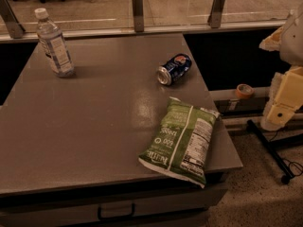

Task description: Move blue plastic bottle near green jalapeno chip bag

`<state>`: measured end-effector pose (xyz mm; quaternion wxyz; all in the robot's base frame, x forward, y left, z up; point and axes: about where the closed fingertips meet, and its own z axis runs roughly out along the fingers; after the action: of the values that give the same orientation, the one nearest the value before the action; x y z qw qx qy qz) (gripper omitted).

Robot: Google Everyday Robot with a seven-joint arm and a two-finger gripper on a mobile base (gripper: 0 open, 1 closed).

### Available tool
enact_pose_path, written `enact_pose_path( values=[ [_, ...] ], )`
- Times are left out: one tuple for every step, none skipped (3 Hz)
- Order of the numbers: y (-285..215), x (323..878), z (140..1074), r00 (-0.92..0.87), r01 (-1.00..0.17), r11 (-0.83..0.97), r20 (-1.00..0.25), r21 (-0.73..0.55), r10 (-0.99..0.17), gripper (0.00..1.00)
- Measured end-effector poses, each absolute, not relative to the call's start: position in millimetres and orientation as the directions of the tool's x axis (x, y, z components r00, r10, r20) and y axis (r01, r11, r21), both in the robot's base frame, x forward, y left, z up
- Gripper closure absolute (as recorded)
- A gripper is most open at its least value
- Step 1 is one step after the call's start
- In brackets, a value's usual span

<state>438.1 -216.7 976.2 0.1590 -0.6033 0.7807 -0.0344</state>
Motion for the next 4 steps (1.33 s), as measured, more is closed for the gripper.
enact_pose_path(
  values=[
    [-216.6,438.1,976.2,-0.221,-0.931,0.270,-0.207,-0.246,-0.953,0.00],
    [-198.8,454.8,979.2,-0.174,-0.932,0.256,-0.302,-0.255,-0.937,0.00],
    [-156.0,484.6,977.0,-0.068,-0.942,0.209,-0.460,-0.263,-0.885,0.00],
    [-103.8,511.7,972.3,0.034,-0.949,0.164,-0.605,-0.270,-0.795,0.00]
  ],
)
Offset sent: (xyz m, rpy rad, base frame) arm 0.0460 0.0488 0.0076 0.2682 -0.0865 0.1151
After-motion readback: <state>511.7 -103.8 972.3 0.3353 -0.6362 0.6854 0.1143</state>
